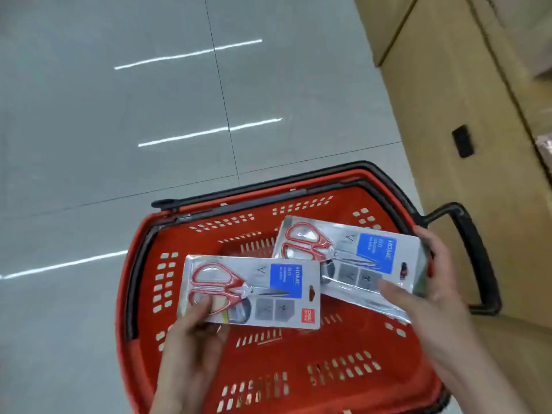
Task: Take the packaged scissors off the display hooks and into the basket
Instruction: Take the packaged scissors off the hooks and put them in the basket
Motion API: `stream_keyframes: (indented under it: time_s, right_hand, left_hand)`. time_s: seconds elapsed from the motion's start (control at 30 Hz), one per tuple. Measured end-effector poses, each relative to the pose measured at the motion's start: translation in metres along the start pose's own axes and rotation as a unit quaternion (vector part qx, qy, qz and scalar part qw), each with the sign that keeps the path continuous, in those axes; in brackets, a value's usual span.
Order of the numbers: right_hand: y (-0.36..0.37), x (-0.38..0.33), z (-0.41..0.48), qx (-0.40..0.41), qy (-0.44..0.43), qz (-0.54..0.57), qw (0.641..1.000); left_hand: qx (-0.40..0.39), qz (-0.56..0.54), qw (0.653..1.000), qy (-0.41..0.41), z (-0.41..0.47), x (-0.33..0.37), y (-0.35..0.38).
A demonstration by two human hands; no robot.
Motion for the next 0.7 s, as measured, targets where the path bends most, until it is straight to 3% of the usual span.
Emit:
stream_keyframes:
  time_s: [0.13,0.23,0.37,0.47,0.63,0.7]
  right_hand:
    - [-0.032,-0.048,-0.043,0.035,0.022,0.08,0.996]
    - [-0.045,-0.088,-0.075,0.057,0.014,0.152,0.987]
    - [-0.06,-0.155,-0.113,0.036,-0.057,0.156,0.985]
    - [-0.077,-0.201,-0.144,0.016,-0.104,0.129,0.986]
    - [-0.111,-0.264,-0.202,0.021,-0.148,0.109,0.983]
    - [-0.124,-0.282,-0.226,0.034,-0.16,0.096,0.982]
  left_hand:
    - [-0.017,0.006,1.0,0.025,-0.065,0.044,0.043]
    - [-0.024,0.103,0.989,0.099,-0.118,0.076,0.085]
    - [0.017,0.236,0.932,0.274,-0.189,0.128,0.129]
    - [-0.005,0.272,0.908,0.32,-0.233,0.155,0.156]
    - [-0.115,0.406,0.843,0.335,-0.304,0.188,0.205]
    - [-0.233,0.466,0.785,0.336,-0.334,0.196,0.23]
Point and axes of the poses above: each hand's wrist, its own z-axis towards the middle knuckle, its own y-axis out of the palm, x = y × z, the point moved 8 cm from there along z, towards the middle knuckle, and after that the axes turned 1 degree about z, right-handed, at the moved point
